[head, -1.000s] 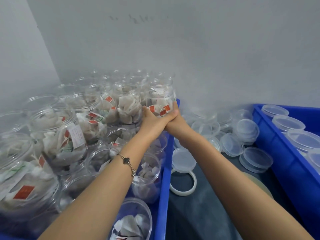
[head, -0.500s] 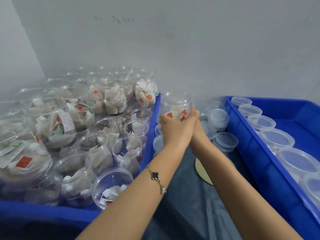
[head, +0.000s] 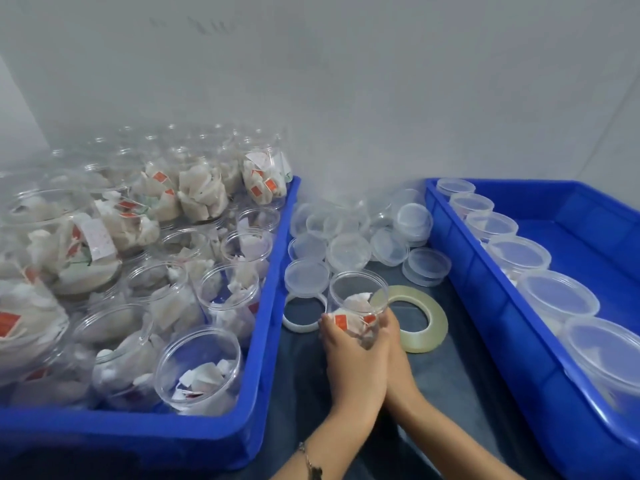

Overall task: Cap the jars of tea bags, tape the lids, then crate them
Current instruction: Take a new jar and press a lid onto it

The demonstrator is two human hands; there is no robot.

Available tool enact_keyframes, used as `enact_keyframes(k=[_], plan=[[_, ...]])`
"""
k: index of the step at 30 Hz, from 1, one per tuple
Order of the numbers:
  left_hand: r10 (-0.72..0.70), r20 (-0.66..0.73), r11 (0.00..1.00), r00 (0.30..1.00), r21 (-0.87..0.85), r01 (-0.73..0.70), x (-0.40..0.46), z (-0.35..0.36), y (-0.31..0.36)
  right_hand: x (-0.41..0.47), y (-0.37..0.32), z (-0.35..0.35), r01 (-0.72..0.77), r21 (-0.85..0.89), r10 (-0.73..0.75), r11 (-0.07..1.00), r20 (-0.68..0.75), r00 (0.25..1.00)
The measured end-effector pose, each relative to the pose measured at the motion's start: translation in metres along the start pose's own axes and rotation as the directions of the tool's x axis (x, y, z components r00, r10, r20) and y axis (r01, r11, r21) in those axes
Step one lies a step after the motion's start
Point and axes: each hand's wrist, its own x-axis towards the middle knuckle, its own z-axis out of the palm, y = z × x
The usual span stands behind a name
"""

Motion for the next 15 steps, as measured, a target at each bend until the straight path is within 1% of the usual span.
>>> enact_keyframes(k=[2, 3, 4, 6, 8, 10, 12, 13, 15], plan=[[-0.001, 0.005, 1.000, 1.000, 0.025, 0.001, 0.004, -0.003, -0.006, -0.002, 0.007, -0.008, -0.028, -0.076, 0.027, 0.997, -0.011, 1.000], [0.008, -0.004, 0.998, 1.000, 0.057, -0.008, 0.008, -0.005, -0.008, 0.001, 0.010, -0.014, -0.064, -0.106, 0.059, 0.992, -0.048, 0.997], [0.033, -0.016, 0.994, 0.999, 0.102, -0.031, 0.013, -0.006, -0.009, 0.008, 0.011, -0.022, -0.099, -0.142, 0.084, 0.985, -0.113, 0.990], [0.108, -0.012, 0.984, 0.994, 0.146, -0.105, 0.021, -0.006, -0.014, 0.031, 0.009, -0.041, -0.141, -0.229, 0.077, 0.963, -0.270, 0.960], [0.136, 0.026, 0.989, 0.990, 0.053, -0.137, 0.028, -0.003, -0.022, 0.061, 0.003, -0.062, -0.168, -0.361, 0.032, 0.917, -0.353, 0.935], [0.125, 0.077, 0.990, 0.989, -0.067, -0.120, 0.030, -0.001, -0.029, 0.093, 0.002, -0.083, -0.193, -0.532, -0.023, 0.824, -0.372, 0.928], [0.158, 0.088, 0.979, 0.984, -0.143, -0.144, 0.033, 0.000, -0.035, 0.122, 0.008, -0.100, -0.202, -0.678, -0.055, 0.707, -0.337, 0.940], [0.173, 0.080, 0.974, 0.982, -0.164, -0.158, 0.034, 0.001, -0.037, 0.134, 0.013, -0.107, -0.188, -0.752, -0.056, 0.632, -0.286, 0.956], [0.189, 0.061, 0.968, 0.980, -0.181, -0.175, 0.034, 0.002, -0.038, 0.152, 0.027, -0.114, -0.131, -0.884, -0.013, 0.449, -0.153, 0.988]])
